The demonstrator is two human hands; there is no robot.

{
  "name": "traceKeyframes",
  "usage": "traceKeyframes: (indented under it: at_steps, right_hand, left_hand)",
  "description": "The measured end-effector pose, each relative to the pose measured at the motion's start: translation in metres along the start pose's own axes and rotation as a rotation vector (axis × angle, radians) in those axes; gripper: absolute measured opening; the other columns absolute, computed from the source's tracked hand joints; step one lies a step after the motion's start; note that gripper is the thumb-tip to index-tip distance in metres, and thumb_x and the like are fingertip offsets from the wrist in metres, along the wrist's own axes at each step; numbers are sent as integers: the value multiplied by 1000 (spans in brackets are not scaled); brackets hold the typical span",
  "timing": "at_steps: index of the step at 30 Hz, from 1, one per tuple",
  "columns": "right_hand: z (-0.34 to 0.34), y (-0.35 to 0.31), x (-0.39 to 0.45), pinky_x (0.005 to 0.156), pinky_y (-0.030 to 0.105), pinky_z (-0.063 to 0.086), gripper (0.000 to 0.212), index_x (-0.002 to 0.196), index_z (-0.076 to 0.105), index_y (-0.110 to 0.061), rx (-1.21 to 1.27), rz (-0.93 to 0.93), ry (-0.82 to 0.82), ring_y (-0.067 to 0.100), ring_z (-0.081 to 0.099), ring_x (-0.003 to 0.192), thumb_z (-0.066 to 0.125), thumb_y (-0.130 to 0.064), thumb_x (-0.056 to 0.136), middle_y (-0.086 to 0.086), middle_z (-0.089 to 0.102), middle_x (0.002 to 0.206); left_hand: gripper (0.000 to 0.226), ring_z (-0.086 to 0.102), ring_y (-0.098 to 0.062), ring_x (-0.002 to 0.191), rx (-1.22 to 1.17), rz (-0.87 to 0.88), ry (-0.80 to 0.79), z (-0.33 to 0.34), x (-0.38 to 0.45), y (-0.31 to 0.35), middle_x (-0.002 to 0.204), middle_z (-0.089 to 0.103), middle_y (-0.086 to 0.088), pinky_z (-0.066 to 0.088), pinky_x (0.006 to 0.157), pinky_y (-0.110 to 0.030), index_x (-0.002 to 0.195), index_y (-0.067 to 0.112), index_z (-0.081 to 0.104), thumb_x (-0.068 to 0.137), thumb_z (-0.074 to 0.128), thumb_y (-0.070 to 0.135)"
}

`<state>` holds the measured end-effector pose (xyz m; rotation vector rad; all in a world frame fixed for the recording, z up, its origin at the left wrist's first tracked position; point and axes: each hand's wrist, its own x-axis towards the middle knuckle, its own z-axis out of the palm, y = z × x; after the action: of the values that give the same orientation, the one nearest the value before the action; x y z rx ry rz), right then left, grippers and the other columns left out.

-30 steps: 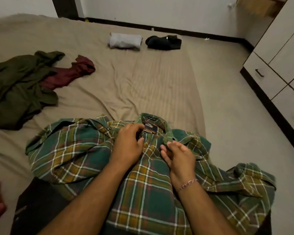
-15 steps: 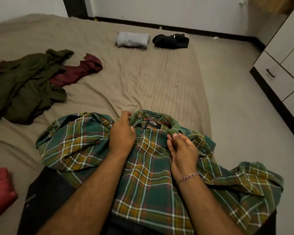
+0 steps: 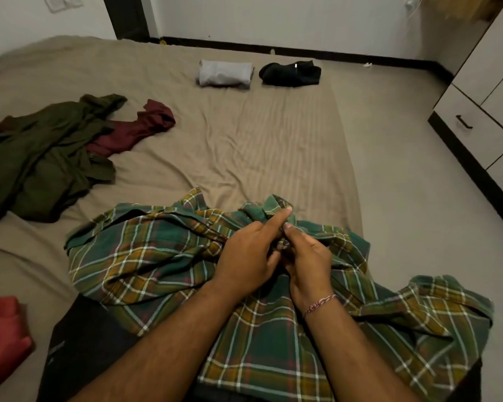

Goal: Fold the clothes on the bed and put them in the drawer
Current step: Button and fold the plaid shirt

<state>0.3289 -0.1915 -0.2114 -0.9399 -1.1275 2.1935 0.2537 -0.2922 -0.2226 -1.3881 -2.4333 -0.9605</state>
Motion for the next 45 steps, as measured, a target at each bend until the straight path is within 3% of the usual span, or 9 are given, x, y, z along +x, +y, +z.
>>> traceKeyframes:
  at_steps: [3,6,8,12,20,28,33,37,45]
  right_hand:
    - [-1,-4,3,64,31,58,12,85,77,-2,1,9,44,20,70,71,69,-4,94,13,76,81]
    - [-2,-2,5,59,30,55,18,77,72,-6,0,-3,76,18,63,65,67,1,93,6,68,68]
    - [-2,0,7,60,30,52,15,80,71,-7,22,7,72,19,61,69,68,-1,93,8,65,74]
    - [-3,1,8,64,27,56,16,84,72,-9,76,17,-7,17,68,73,66,-1,96,6,71,79]
    - [-2,8,9,78,30,61,13,107,69,4,134,-12,-75,27,72,88,64,3,95,20,73,99]
    - [1,1,7,92,38,56,16,108,70,6,257,37,-46,24,71,92,61,-4,99,18,74,98]
    - [-1,0,5,75,27,57,8,91,69,-9,186,25,14,16,67,75,69,-2,93,5,70,79]
    - [-3,-1,5,68,24,58,11,92,67,-10,199,29,19,14,66,71,68,1,94,4,69,78]
    - [1,2,1,76,24,62,13,101,70,-1,144,-34,-84,16,72,79,66,6,92,10,75,86]
  left_hand:
    - [69,67,-15,104,-217,-53,1,0,-4,3,118,69,2,58,85,-39,151,30,41,88,69,28]
    - [21,66,-13,94,-283,-45,184,-2,-6,4,101,68,5,56,80,-38,106,16,66,90,74,27]
    - [19,62,-15,91,-141,-62,184,1,-7,-1,94,66,5,53,80,-40,89,16,69,90,73,35]
    - [32,58,-13,100,9,-152,77,6,-9,-3,102,64,12,51,83,-39,101,30,77,85,69,57]
    - [24,57,-23,101,260,-108,113,21,-9,4,112,62,5,42,75,-39,96,32,72,80,72,50]
    - [14,59,-15,97,-106,-230,253,19,0,2,100,59,8,53,77,-41,85,26,72,74,77,33]
    - [13,62,-11,99,-382,-317,397,10,5,-1,98,57,12,56,81,-37,83,25,70,74,79,25]
    - [12,64,-14,101,-381,-330,400,11,4,-3,99,58,12,57,82,-39,85,26,72,75,79,29]
    - [16,62,-16,101,-278,-399,400,9,3,-2,101,61,9,56,81,-43,87,28,76,76,77,39]
